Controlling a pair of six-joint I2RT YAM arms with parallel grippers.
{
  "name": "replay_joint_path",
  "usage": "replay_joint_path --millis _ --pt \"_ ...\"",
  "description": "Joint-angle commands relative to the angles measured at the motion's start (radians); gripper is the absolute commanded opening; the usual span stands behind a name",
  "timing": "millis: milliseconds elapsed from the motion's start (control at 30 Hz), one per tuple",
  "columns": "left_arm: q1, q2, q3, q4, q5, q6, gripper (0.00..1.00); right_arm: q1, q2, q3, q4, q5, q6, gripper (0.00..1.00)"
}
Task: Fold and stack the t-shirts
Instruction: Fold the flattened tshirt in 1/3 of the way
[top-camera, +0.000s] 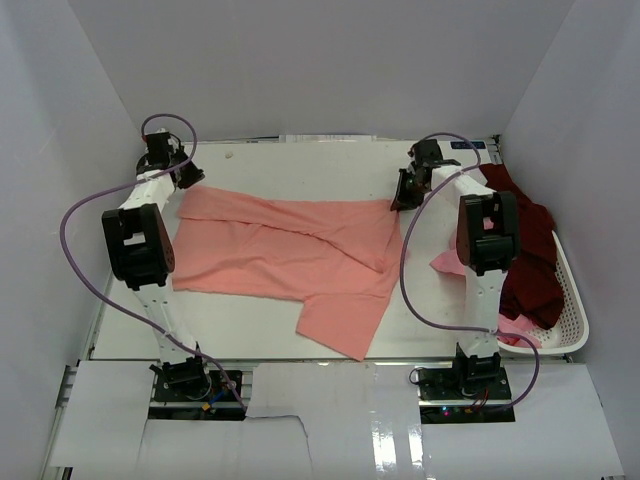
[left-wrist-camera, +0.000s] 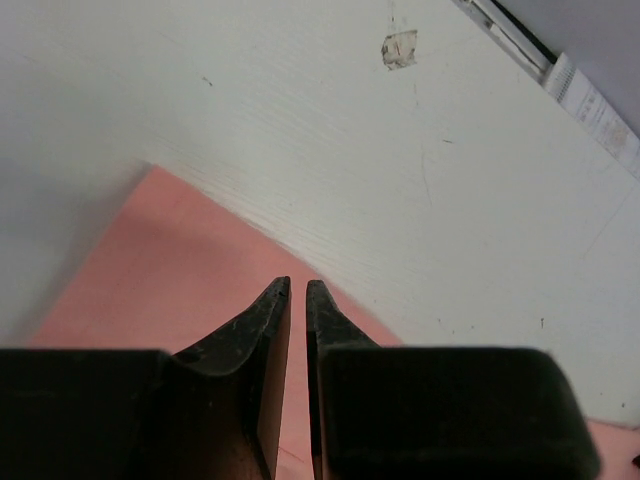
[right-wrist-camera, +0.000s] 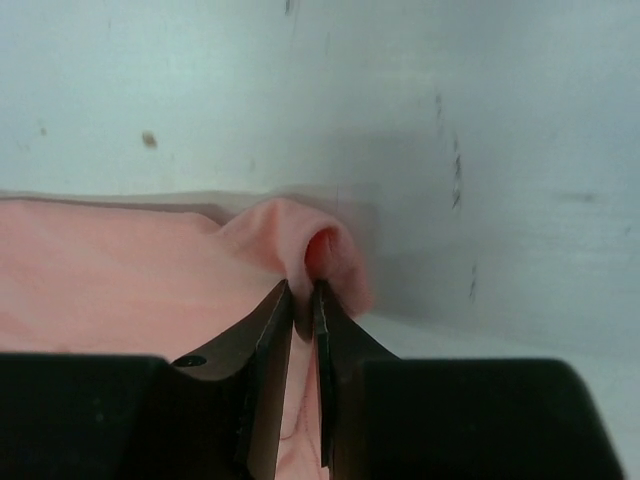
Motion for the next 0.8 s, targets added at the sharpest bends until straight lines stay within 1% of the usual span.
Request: replay_joint_path --millis 0,167,267,500,767 --pt "-0.013 -0.011 0.026 0.008 0.021 0.019 0.23 -0.023 0.071 0.120 -0.043 0.032 -0.024 0.19" --pt "-0.018 0.002 0.025 0.014 0.038 0.023 0.24 -0.056 0.160 0.275 -0.056 0.000 -0.018 0.18" --pt "-0.018 0.015 0.026 0.019 0.039 0.026 0.24 -0.068 0.195 0.327 -0.063 -0.017 -0.021 0.18" --pt "-0.016 0.068 0.049 0.017 -0.005 0.026 0.24 -0.085 0.232 0.371 -0.062 -0.048 -0.030 0.18" --pt "-0.018 0.156 0.068 -0.002 0.018 -0.010 0.23 -0.096 0.252 0.394 -0.062 -0.063 -0.027 0.19"
